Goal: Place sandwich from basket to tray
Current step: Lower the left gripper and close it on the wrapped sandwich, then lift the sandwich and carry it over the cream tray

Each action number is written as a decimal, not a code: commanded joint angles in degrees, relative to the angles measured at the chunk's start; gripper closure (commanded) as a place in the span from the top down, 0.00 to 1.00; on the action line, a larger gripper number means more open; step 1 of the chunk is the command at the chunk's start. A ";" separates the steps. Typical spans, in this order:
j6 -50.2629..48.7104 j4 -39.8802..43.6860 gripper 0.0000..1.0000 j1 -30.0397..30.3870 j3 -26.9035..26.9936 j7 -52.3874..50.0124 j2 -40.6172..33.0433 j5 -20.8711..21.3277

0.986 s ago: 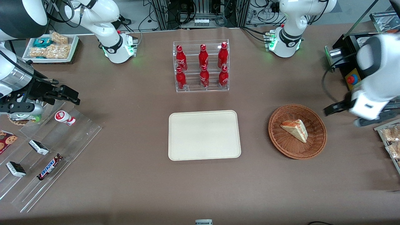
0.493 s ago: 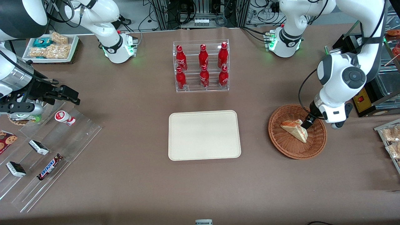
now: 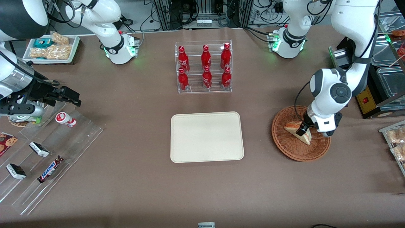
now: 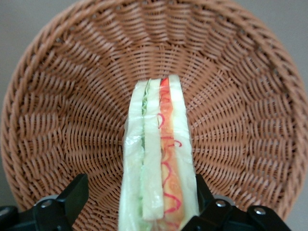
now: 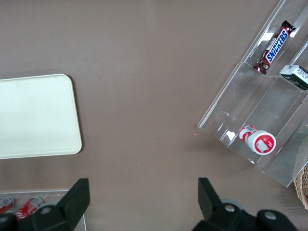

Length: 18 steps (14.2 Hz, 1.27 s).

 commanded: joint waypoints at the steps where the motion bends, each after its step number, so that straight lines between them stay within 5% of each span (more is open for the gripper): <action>1: 0.04 0.97 0.00 -0.63 -0.94 0.19 -0.02 0.28; 3: -4.93 4.29 0.00 -0.71 -1.65 2.81 -1.59 1.42; 8: -35.16 27.56 0.00 -1.68 -9.71 3.09 -2.57 3.54; 11: -36.70 33.22 0.00 -8.24 -13.25 2.21 -0.04 5.11; 18: -32.33 48.51 0.02 -27.42 -13.17 3.00 19.38 13.20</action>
